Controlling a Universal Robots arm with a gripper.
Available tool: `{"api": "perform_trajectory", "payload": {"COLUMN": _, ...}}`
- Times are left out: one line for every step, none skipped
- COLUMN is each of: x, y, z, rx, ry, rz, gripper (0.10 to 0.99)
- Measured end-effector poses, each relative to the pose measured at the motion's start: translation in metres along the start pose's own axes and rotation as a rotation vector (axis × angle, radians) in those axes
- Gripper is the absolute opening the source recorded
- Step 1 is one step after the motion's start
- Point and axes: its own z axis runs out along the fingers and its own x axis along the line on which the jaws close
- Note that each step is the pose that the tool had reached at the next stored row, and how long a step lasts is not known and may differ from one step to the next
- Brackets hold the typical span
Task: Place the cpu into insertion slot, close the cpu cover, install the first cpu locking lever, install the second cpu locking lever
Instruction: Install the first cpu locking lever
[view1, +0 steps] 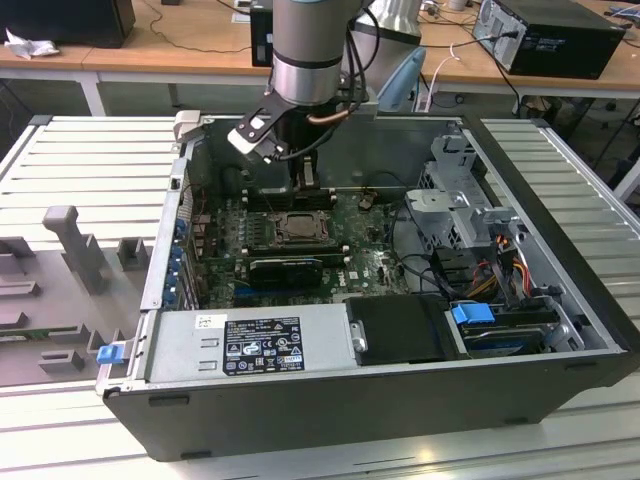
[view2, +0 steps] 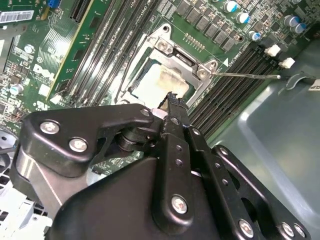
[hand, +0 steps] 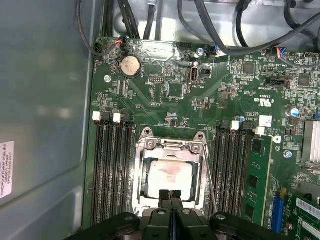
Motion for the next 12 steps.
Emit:
{"api": "perform_trajectory", "payload": {"x": 0.0, "y": 0.0, "z": -0.0013, "rx": 0.0, "ry": 0.0, "rz": 0.0, "gripper": 0.106}}
{"api": "perform_trajectory", "payload": {"x": 0.0001, "y": 0.0, "z": -0.0037, "rx": 0.0, "ry": -0.0006, "rz": 0.0, "gripper": 0.106}}
{"api": "perform_trajectory", "payload": {"x": 0.0002, "y": 0.0, "z": -0.0054, "rx": 0.0, "ry": -0.0008, "rz": 0.0, "gripper": 0.106}}
{"api": "perform_trajectory", "payload": {"x": 0.0002, "y": 0.0, "z": -0.0078, "rx": 0.0, "ry": -0.0009, "rz": 0.0, "gripper": 0.106}}
{"api": "perform_trajectory", "payload": {"x": 0.0003, "y": 0.0, "z": -0.0107, "rx": 0.0, "ry": -0.0013, "rz": 0.0, "gripper": 0.106}}
{"api": "perform_trajectory", "payload": {"x": 0.0004, "y": -0.0001, "z": -0.0129, "rx": 0.0, "ry": -0.0015, "rz": 0.0, "gripper": 0.106}}
{"api": "perform_trajectory", "payload": {"x": 0.0004, "y": -0.0001, "z": -0.0147, "rx": 0.0, "ry": -0.0017, "rz": 0.0, "gripper": 0.106}}
{"api": "perform_trajectory", "payload": {"x": 0.0005, "y": -0.0001, "z": -0.0166, "rx": 0.0, "ry": -0.0022, "rz": 0.0, "gripper": 0.106}}
{"api": "perform_trajectory", "payload": {"x": 0.0005, "y": -0.0001, "z": -0.0175, "rx": 0.0, "ry": -0.0036, "rz": -0.001, "gripper": 0.106}}
{"api": "perform_trajectory", "payload": {"x": 0.0006, "y": -0.0001, "z": -0.0174, "rx": 0.0, "ry": -0.0054, "rz": -0.008, "gripper": 0.106}}
{"api": "perform_trajectory", "payload": {"x": 0.0005, "y": -0.0001, "z": -0.0175, "rx": 0.001, "ry": -0.0067, "rz": -0.022, "gripper": 0.106}}
{"api": "perform_trajectory", "payload": {"x": 0.0005, "y": -0.0001, "z": -0.0176, "rx": 0.002, "ry": -0.0076, "rz": -0.049, "gripper": 0.106}}
